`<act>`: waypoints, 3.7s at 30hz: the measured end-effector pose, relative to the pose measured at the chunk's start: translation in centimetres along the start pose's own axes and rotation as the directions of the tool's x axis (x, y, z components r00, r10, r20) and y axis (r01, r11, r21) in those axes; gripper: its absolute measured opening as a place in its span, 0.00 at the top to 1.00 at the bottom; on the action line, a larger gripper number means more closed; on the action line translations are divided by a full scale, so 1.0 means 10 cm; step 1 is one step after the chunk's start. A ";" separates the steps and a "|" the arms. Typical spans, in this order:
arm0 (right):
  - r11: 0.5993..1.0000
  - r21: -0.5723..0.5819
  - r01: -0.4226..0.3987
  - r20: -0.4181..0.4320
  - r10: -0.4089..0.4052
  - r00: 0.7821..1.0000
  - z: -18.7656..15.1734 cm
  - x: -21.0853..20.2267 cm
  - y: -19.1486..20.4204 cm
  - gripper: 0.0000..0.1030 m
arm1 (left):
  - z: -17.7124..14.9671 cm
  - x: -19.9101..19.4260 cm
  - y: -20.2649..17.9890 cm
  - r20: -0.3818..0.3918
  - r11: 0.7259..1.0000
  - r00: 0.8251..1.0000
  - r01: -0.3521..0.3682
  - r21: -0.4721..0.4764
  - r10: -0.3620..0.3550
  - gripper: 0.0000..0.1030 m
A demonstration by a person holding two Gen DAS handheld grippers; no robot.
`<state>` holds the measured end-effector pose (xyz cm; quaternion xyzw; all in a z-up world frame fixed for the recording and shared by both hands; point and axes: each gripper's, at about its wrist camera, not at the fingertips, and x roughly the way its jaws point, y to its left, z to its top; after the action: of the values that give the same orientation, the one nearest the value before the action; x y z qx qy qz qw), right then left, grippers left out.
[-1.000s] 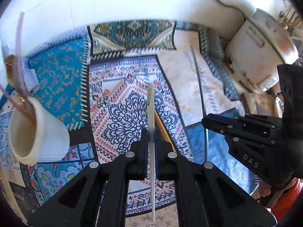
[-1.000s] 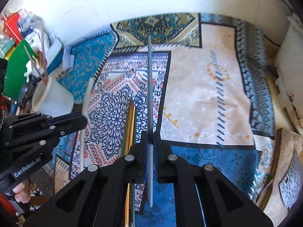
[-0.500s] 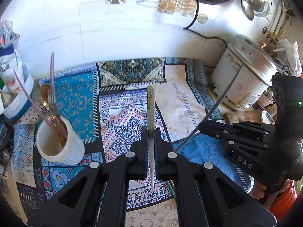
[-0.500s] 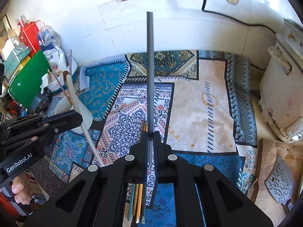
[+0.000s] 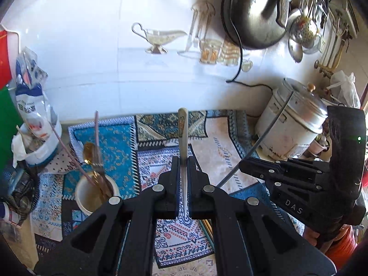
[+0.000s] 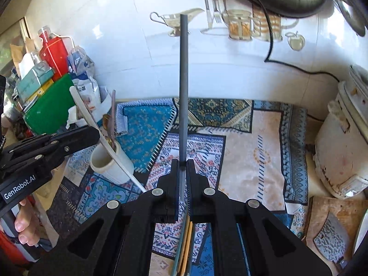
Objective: Organize utensils
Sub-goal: 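Lift both sticks and carry them over the white cup, then lower both sticks into the white cup and open both tools, then move both tools back down to the remaining sticks on the rug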
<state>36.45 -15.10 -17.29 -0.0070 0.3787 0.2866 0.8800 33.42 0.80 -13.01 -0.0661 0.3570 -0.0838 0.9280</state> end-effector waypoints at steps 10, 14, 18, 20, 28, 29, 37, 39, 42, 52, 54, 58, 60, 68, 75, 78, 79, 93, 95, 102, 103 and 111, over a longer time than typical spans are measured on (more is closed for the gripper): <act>0.997 -0.051 -0.051 0.073 0.055 0.996 0.38 -0.05 0.48 0.95 | 0.26 -0.41 0.48 0.098 0.997 0.993 -0.056 -0.059 0.062 0.97; 0.994 -0.072 -0.086 0.092 0.092 0.991 0.51 -0.02 0.69 0.95 | 0.29 -0.55 0.75 0.117 0.992 0.988 -0.087 -0.092 0.097 0.97; 0.989 -0.092 -0.119 0.098 0.128 0.987 0.58 0.05 0.89 0.95 | 0.29 -0.67 1.02 0.126 0.986 0.984 -0.110 -0.126 0.126 0.97; 0.986 -0.102 -0.133 0.095 0.143 0.985 0.62 0.10 1.01 0.95 | 0.30 -0.72 1.15 0.128 0.983 0.983 -0.116 -0.142 0.135 0.97; 0.980 -0.106 -0.166 0.042 0.171 0.984 0.62 0.43 1.35 0.95 | 0.31 -0.66 1.48 0.108 0.979 0.982 -0.139 -0.152 0.156 0.97; 0.981 -0.104 -0.164 0.029 0.168 0.985 0.61 0.49 1.38 0.95 | 0.31 -0.63 1.51 0.101 0.979 0.982 -0.141 -0.148 0.157 0.97; 0.988 -0.071 -0.134 -0.092 0.128 0.988 0.43 0.95 1.45 0.95 | 0.17 -0.23 1.62 -0.001 0.987 0.992 -0.129 -0.101 0.129 0.97; 0.990 -0.060 -0.130 -0.125 0.121 0.985 0.39 1.05 1.46 0.95 | 0.13 -0.13 1.65 -0.028 0.989 0.993 -0.118 -0.094 0.116 0.97; 0.992 -0.055 -0.115 -0.166 0.105 0.981 0.33 1.19 1.47 0.95 | 0.09 -0.02 1.70 -0.067 0.989 0.993 -0.107 -0.099 0.101 0.97; 0.994 -0.047 -0.094 -0.216 0.082 0.973 0.33 1.37 1.51 0.95 | 0.07 0.17 1.84 -0.119 0.984 0.989 -0.102 -0.144 0.085 0.96; 0.995 -0.048 -0.092 -0.218 0.079 0.973 0.33 1.38 1.50 0.95 | 0.07 0.18 1.84 -0.124 0.983 0.989 -0.104 -0.150 0.086 0.96; 0.993 -0.074 -0.087 -0.210 0.070 0.975 0.36 1.30 1.51 0.95 | 0.07 0.13 1.82 -0.116 0.981 0.988 -0.116 -0.158 0.099 0.96; 0.993 -0.081 -0.086 -0.199 0.068 0.978 0.37 1.24 1.50 0.91 | 0.08 0.08 1.79 -0.107 0.980 0.988 -0.130 -0.153 0.114 0.96; 0.991 -0.126 -0.041 -0.134 0.024 0.991 0.38 0.92 1.38 0.77 | 0.11 -0.09 1.61 -0.075 0.976 0.988 -0.148 -0.158 0.137 0.86; 0.991 -0.132 -0.008 -0.093 -0.004 0.996 0.35 0.66 1.11 0.74 | 0.08 -0.19 1.31 -0.046 0.977 0.989 -0.147 -0.155 0.141 0.74; 0.992 -0.127 0.003 -0.088 -0.014 0.996 0.31 0.57 0.96 0.73 | 0.06 -0.19 1.14 -0.044 0.979 0.990 -0.142 -0.149 0.137 0.69; 0.992 -0.124 0.008 -0.086 -0.019 0.996 0.29 0.53 0.91 0.73 | 0.05 -0.18 1.08 -0.045 0.979 0.990 -0.138 -0.148 0.133 0.68; 0.993 -0.063 0.100 -0.201 -0.110 0.973 -0.23 0.55 0.02 0.73 | -0.34 0.30 0.39 -0.155 0.988 0.983 -0.112 -0.106 0.095 0.65; 0.993 -0.059 0.105 -0.240 -0.117 0.964 -0.34 0.64 -0.06 0.73 | -0.42 0.40 0.34 -0.183 0.988 0.979 -0.112 -0.102 0.092 0.65; 0.995 -0.034 0.096 -0.366 -0.102 0.925 -0.74 0.93 -0.29 0.73 | -0.73 0.74 0.29 -0.285 0.987 0.954 -0.127 -0.100 0.094 0.65; 0.995 -0.029 0.091 -0.387 -0.095 0.917 -0.80 0.98 -0.31 0.73 | -0.77 0.77 0.29 -0.297 0.986 0.950 -0.131 -0.100 0.096 0.65; 0.999 0.003 0.052 -0.463 -0.045 0.885 -1.04 1.22 -0.37 0.73 | -1.09 1.03 0.27 -0.385 0.982 0.919 -0.143 -0.119 0.087 0.65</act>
<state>38.13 -14.51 -33.62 -0.0777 0.5795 0.2515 0.7713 33.90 0.64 -28.21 -0.0948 0.5376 -0.0139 0.8377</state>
